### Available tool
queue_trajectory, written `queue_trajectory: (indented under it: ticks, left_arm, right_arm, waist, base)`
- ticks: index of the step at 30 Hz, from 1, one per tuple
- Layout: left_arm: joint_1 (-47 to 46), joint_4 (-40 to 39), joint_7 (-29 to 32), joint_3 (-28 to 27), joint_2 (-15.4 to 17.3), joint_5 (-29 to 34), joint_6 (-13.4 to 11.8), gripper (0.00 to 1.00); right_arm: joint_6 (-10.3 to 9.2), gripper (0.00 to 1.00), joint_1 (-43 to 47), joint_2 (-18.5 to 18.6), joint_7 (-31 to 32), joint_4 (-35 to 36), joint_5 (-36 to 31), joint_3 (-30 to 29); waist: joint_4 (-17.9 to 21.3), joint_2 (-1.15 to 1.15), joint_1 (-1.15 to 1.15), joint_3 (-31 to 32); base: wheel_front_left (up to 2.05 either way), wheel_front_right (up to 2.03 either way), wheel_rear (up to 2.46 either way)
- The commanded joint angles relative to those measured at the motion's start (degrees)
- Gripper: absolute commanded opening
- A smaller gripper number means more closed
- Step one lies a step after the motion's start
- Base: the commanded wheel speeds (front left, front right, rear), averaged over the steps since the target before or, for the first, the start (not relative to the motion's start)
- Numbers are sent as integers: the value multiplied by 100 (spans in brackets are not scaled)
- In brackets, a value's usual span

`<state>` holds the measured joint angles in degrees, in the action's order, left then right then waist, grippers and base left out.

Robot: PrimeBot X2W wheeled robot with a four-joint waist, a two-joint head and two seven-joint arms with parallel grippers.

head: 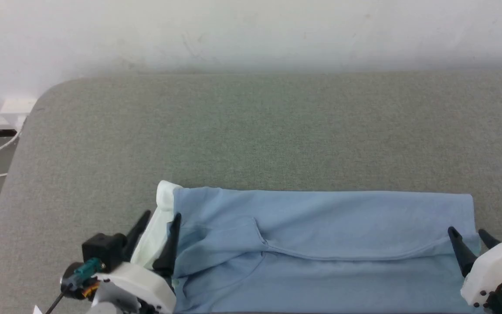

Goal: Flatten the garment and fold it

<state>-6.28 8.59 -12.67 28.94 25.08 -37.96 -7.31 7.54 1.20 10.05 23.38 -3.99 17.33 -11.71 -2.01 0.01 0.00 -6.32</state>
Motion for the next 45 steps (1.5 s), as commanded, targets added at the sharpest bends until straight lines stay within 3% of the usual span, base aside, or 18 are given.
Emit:
queue_trajectory:
  ticks: [1, 6, 13, 20, 27, 34, 35, 36, 38, 45]
  left_arm:
    - [-111, 26, -82, -77, -57, 104, -89, 100]
    - [-385, 12, -226, -504, -279, 830, -454, 100]
    - [-382, -261, -231, -1383, -814, 1922, -655, 100]
    - [-349, -225, -232, -1858, -1197, 2482, -406, 100]
    - [-340, -109, -232, -2175, -1482, 2732, -61, 100]
    - [-323, -19, -232, -2435, -1651, 2911, 200, 100]
    - [-325, -6, -232, -2465, -1670, 2934, 231, 100]
    - [-324, 10, -232, -2493, -1690, 2953, 261, 100]
    - [-324, 44, -232, -2540, -1727, 2993, 316, 100]
    - [-309, 114, -232, -2664, -1827, 3086, 443, 100]
  right_arm:
    - [-5, 100, 61, -54, -117, 98, 30, -23]
    - [-5, 100, 146, -322, -741, 418, -1, -121]
    - [-5, 100, -18, -607, -1252, 265, -73, -321]
    - [-5, 100, -437, -710, -902, -531, -294, -740]
    - [-5, 100, -871, -715, 158, -1517, -578, -1217]
    - [-5, 100, -1016, -716, 1110, -1823, -608, -1202]
    - [-5, 65, -1026, -716, 1205, -1850, -538, -1168]
    - [-5, 41, -1027, -716, 1285, -1865, -477, -1134]
    - [-5, 0, -1016, -716, 1372, -1840, -400, -1071]
    - [-5, 0, -953, -716, 1051, -1556, -519, -1240]
  waist:
    - [-45, -1, 0, 58]
    - [-64, -1, 0, 89]
    - [-21, -1, 0, 84]
    - [5, -1, 0, 33]
    - [-57, -1, 0, 7]
    - [-80, -1, 0, -16]
    - [-78, -1, 0, -18]
    - [-76, -1, 0, -19]
    - [-74, -1, 0, -16]
    - [-59, -1, 0, 3]
  base:
    - [0, 0, 0]
    - [0, 0, 0]
    - [0, 0, 0]
    - [0, 0, 0]
    - [0, 0, 0]
    - [0, 0, 0]
    - [0, 0, 0]
    - [0, 0, 0]
    - [0, 0, 0]
    - [0, 0, 0]
